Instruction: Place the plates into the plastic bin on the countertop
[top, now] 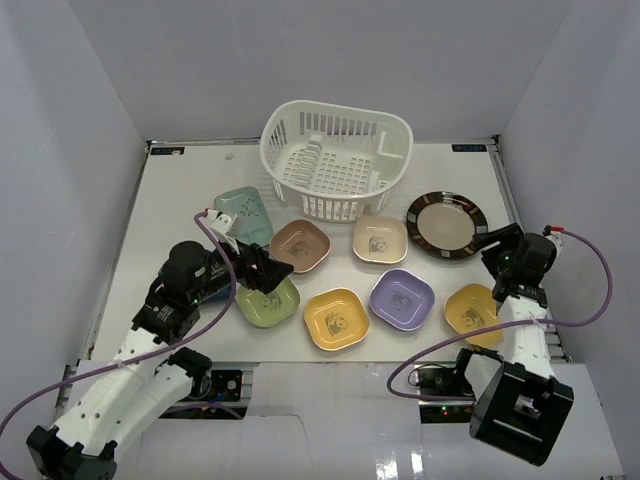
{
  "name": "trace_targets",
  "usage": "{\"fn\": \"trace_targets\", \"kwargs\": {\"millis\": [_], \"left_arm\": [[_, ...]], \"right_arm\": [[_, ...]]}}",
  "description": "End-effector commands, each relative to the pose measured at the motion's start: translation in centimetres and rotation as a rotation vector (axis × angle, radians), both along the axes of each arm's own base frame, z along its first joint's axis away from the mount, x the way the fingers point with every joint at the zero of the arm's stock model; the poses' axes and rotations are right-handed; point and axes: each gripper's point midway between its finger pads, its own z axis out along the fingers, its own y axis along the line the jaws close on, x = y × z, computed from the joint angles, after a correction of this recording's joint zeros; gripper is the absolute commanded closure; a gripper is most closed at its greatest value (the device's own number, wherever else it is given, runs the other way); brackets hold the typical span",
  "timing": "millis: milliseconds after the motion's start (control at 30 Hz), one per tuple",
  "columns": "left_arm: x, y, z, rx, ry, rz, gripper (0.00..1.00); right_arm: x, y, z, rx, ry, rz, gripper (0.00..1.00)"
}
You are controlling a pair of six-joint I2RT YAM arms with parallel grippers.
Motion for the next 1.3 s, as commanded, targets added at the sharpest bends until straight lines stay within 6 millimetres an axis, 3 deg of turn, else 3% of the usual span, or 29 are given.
{"fn": "trace_targets", "kwargs": {"millis": [0, 33, 100, 133, 433, 467, 533, 567, 600, 667, 733, 767, 833, 867, 933, 967, 1033, 1067, 1100, 1133, 1200, 1267], "left_arm": [[0.2, 0.5, 1.2, 0.013, -0.040, 0.039, 0.02], [0.2, 0.5, 1.1, 0.015, -0.038, 0.042, 0.02], [0.1, 0.5, 0.9, 0.020, -0.035, 0.040, 0.02], [0.2, 0.5, 0.8, 0.023, -0.032, 0.046, 0.02], [1.2, 0.7, -0.2, 0.059, 0.000, 0.085, 0.02], [1.4, 0.8, -0.3, 0.063, 0.005, 0.094, 0.02], [1.7, 0.7, -0.7, 0.065, 0.027, 0.102, 0.02], [1.8, 0.8, -0.9, 0.067, 0.032, 0.109, 0.02], [2.2, 1.1, -1.0, 0.068, 0.040, 0.133, 0.02], [2.7, 1.4, -1.5, 0.076, 0.059, 0.160, 0.02], [3.4, 1.9, -2.2, 0.082, 0.085, 0.195, 0.02], [3.6, 2.0, -2.4, 0.087, 0.096, 0.205, 0.02], [3.9, 2.2, -2.7, 0.090, 0.114, 0.224, 0.02], [4.2, 2.2, -3.3, 0.100, 0.134, 0.227, 0.02], [4.8, 2.7, -3.9, 0.119, 0.172, 0.276, 0.02], [5.3, 2.8, -4.4, 0.140, 0.204, 0.299, 0.02], [6.2, 3.1, -4.5, 0.153, 0.232, 0.344, 0.02], [6.6, 3.1, -5.2, 0.172, 0.260, 0.358, 0.02], [7.1, 3.1, -5.1, 0.171, 0.266, 0.374, 0.02], [8.0, 3.5, -4.3, 0.170, 0.254, 0.420, 0.02], [9.2, 3.8, -4.6, 0.188, 0.274, 0.468, 0.02], [10.6, 4.8, -3.8, 0.187, 0.268, 0.538, 0.03]], "right_arm": [[1.2, -1.1, -0.1, 0.053, -0.068, -0.055, 0.30], [1.0, -1.3, -1.6, 0.070, -0.042, -0.069, 0.30], [1.5, -1.4, -1.7, 0.088, -0.076, -0.069, 0.30], [1.6, -1.3, -2.7, 0.104, -0.058, -0.065, 0.30], [3.5, 1.4, -7.3, 0.294, -0.046, 0.057, 0.32], [4.2, 1.4, -6.6, 0.303, -0.087, 0.061, 0.34], [4.8, 1.8, -7.8, 0.346, -0.071, 0.069, 0.40], [5.5, 1.8, -7.3, 0.357, -0.102, 0.076, 0.43], [5.6, 2.0, -8.4, 0.385, -0.075, 0.069, 0.48], [6.2, 2.3, -8.4, 0.409, -0.100, 0.071, 0.60], [6.8, 2.1, -8.1, 0.418, -0.128, 0.059, 0.64], [7.0, 1.9, -8.0, 0.414, -0.136, 0.049, 0.71], [7.5, 1.5, -7.0, 0.388, -0.164, 0.051, 0.80], [7.6, 1.3, -6.7, 0.380, -0.170, 0.046, 0.90], [7.8, 1.0, -4.2, 0.341, -0.233, 0.054, 0.92], [8.1, 0.5, -1.7, 0.297, -0.291, 0.054, 0.92], [8.1, 0.0, 0.0, 0.245, -0.304, 0.042, 0.92], [8.3, -0.2, 1.9, 0.215, -0.339, 0.044, 0.92], [8.1, -0.4, 5.0, 0.171, -0.409, 0.048, 0.92], [7.8, -0.5, 5.9, 0.147, -0.406, 0.044, 0.92], [7.5, -0.8, 11.3, 0.081, -0.516, 0.044, 0.92], [7.1, -0.5, 14.4, 0.047, -0.573, 0.061, 0.92]]}}
